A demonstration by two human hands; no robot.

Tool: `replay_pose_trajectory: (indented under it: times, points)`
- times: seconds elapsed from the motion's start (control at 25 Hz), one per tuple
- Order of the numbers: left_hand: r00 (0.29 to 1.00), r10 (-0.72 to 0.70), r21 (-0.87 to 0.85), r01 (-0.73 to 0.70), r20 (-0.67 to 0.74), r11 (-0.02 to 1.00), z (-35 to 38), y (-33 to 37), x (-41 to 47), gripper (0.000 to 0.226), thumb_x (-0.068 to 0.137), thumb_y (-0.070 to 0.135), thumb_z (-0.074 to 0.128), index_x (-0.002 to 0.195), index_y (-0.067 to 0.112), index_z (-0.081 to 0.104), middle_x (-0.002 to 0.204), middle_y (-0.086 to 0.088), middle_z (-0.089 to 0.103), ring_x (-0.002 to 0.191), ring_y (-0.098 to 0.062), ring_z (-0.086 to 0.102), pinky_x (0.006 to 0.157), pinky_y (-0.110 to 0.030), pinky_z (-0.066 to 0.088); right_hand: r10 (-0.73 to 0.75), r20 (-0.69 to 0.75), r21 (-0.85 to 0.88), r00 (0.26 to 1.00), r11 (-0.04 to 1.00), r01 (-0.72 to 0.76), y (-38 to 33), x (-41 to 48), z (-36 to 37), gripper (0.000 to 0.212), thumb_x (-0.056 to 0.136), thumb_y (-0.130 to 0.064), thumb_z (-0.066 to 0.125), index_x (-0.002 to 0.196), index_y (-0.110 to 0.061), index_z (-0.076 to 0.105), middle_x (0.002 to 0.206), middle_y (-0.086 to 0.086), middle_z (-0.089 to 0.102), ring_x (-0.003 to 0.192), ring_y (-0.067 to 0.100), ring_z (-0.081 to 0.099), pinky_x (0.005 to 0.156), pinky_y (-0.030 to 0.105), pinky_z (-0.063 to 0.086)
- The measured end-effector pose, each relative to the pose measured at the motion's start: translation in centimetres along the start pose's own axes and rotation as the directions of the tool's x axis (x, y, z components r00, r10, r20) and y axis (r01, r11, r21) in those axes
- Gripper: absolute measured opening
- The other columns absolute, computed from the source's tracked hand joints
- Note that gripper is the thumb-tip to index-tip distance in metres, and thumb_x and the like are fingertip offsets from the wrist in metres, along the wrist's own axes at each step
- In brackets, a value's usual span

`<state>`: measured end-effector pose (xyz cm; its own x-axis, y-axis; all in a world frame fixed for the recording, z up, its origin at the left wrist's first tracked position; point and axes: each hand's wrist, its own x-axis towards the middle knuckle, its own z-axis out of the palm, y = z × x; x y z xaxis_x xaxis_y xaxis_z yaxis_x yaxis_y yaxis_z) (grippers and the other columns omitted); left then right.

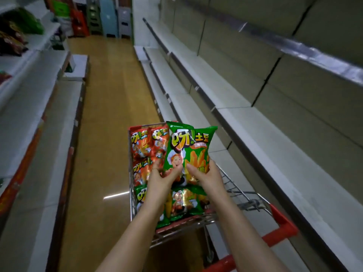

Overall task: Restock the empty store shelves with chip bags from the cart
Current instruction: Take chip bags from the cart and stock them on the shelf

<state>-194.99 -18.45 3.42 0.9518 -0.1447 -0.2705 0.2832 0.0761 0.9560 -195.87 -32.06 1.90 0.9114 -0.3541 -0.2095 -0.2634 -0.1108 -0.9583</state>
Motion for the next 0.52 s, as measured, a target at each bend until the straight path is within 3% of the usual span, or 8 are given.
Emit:
replay_pose_trajectory:
  times: [0.08, 0.16, 0.24, 0.32, 0.44, 0.52]
  points:
    - [0.993, 0.054, 0.015, -0.055, 0.101, 0.998, 1.0, 1.2, -0.7, 0.081, 0.08, 0.033, 0.069, 0.148, 0.024, 0.026, 0.131, 0.007, 0.044, 0.117, -0.01, 0.047, 0.079, -0.013, 0.046, -0.081, -0.084, -0.001, 0.993, 0.997, 0.081, -1.8, -2.0, -2.1, 0.056, 0.071, -0.036, 0.078, 0.119, -0.024, 0.051, 0.106, -0.007, 0.066, 0.097, 0.012, 0.065, 0.086, 0.037, 0.054]
    - [0.979, 0.115, 0.059, -0.126, 0.171, 0.99, 2.3, 2.9, -1.5, 0.091, 0.069, 0.047, 0.07, 0.146, 0.029, 0.027, 0.143, 0.005, 0.041, 0.126, -0.013, 0.046, 0.101, -0.03, 0.043, -0.146, -0.147, -0.021, 0.978, 0.989, 0.145, -3.9, -4.1, -4.2, 0.055, 0.07, -0.038, 0.077, 0.118, -0.027, 0.051, 0.103, -0.008, 0.067, 0.095, 0.01, 0.066, 0.086, 0.037, 0.054]
    - [0.951, 0.196, 0.07, -0.218, 0.237, 0.973, 4.1, 5.3, -2.5, 0.088, 0.064, 0.054, 0.069, 0.141, 0.035, 0.031, 0.132, 0.014, 0.048, 0.117, -0.006, 0.052, 0.107, -0.035, 0.038, -0.218, -0.192, -0.001, 0.957, 0.975, 0.222, -6.2, -6.1, -6.5, 0.052, 0.066, -0.042, 0.075, 0.112, -0.033, 0.053, 0.1, -0.01, 0.068, 0.091, 0.007, 0.067, 0.082, 0.033, 0.055]
    - [0.909, 0.27, 0.061, -0.304, 0.317, 0.951, 6.6, 8.2, -3.8, 0.081, 0.064, 0.054, 0.067, 0.136, 0.036, 0.036, 0.113, 0.026, 0.051, 0.104, 0.0, 0.058, 0.101, -0.032, 0.043, -0.287, -0.267, 0.008, 0.92, 0.954, 0.3, -8.7, -8.2, -9.2, 0.048, 0.062, -0.044, 0.073, 0.106, -0.035, 0.054, 0.097, -0.013, 0.07, 0.087, 0.004, 0.068, 0.078, 0.027, 0.056]
    - [0.811, 0.34, -0.051, -0.361, 0.475, 0.931, 10.8, 11.7, -5.7, 0.064, 0.07, 0.047, 0.071, 0.128, 0.031, 0.05, 0.107, 0.012, 0.07, 0.095, -0.009, 0.069, 0.086, -0.033, 0.055, -0.356, -0.354, -0.038, 0.865, 0.929, 0.367, -12.0, -10.9, -13.8, 0.056, 0.061, -0.046, 0.072, 0.112, -0.033, 0.054, 0.099, -0.012, 0.07, 0.088, 0.005, 0.068, 0.078, 0.029, 0.057]
    - [0.745, 0.359, -0.107, -0.365, 0.562, 0.925, 14.4, 13.6, -7.3, 0.052, 0.075, 0.046, 0.073, 0.122, 0.03, 0.054, 0.104, 0.006, 0.072, 0.093, -0.013, 0.07, 0.084, -0.035, 0.056, -0.38, -0.398, -0.099, 0.835, 0.923, 0.372, -14.0, -13.0, -17.7, 0.057, 0.058, -0.052, 0.07, 0.109, -0.035, 0.053, 0.099, -0.013, 0.069, 0.089, 0.005, 0.068, 0.081, 0.032, 0.056]
